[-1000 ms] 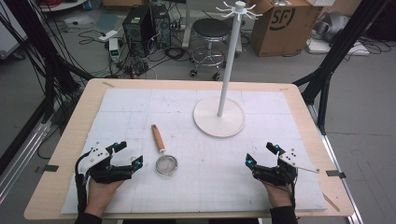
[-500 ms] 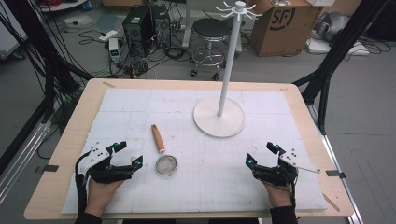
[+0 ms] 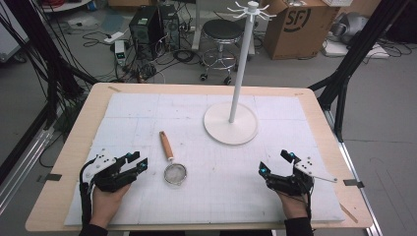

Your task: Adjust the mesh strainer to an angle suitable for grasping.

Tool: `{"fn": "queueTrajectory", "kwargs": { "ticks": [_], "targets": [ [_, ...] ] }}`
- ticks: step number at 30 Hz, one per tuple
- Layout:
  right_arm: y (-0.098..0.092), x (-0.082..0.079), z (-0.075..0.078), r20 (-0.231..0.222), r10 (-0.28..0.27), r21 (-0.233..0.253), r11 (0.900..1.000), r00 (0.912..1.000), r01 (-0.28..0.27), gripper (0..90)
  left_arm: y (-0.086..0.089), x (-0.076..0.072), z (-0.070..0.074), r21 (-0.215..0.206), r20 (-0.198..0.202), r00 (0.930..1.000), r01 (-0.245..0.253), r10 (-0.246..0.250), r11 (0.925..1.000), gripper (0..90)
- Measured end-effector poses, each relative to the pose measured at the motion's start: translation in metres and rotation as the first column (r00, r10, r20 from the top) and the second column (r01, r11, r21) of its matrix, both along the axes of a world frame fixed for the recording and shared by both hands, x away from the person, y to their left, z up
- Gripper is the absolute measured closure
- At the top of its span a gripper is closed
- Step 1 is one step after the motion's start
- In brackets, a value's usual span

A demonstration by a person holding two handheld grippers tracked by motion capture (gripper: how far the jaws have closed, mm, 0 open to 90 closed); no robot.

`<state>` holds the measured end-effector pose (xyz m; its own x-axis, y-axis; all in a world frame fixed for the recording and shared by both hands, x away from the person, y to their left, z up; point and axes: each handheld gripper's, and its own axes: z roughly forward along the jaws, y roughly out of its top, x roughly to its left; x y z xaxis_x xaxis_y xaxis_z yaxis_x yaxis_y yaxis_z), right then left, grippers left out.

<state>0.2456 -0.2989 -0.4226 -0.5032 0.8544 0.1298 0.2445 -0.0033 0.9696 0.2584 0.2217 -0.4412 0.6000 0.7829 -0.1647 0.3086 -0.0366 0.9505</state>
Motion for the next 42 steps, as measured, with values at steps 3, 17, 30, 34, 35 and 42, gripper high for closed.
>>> {"fn": "queueTrajectory", "kwargs": {
  "ticks": [3,17,30,34,35,42],
  "targets": [
    [0.0,0.002,-0.001,-0.006,0.0,0.025,1.0,1.0,0.0,5.5,0.0,0.003,0.0,0.005,-0.007,1.0,0.006,-0.006,1.0,71.3],
    [0.004,0.008,-0.002,-0.003,0.032,0.017,0.999,0.9995,-0.032,5.4,-0.007,0.023,0.003,0.074,-0.073,0.9968,0.036,-0.031,0.9966,90.0],
    [0.007,0.008,-0.002,0.002,0.037,0.022,0.999,0.9993,-0.037,5.4,-0.028,0.041,-0.008,0.083,-0.186,0.9793,0.097,-0.08,0.9918,90.0],
    [0.006,0.008,-0.001,0.0,0.035,0.03,0.999,0.9994,-0.035,5.4,-0.036,0.045,-0.01,0.113,-0.228,0.9711,0.1,-0.072,0.9886,90.0],
    [0.006,0.008,-0.001,0.0,0.036,0.031,0.999,0.9993,-0.036,5.4,-0.039,0.047,-0.011,0.11,-0.244,0.9664,0.11,-0.081,0.9879,90.0],
    [0.005,0.007,-0.001,0.006,0.035,0.04,0.999,0.9994,-0.035,5.4,-0.055,0.05,-0.012,0.181,-0.268,0.9594,0.139,-0.088,0.9734,90.0]
  ]
}}
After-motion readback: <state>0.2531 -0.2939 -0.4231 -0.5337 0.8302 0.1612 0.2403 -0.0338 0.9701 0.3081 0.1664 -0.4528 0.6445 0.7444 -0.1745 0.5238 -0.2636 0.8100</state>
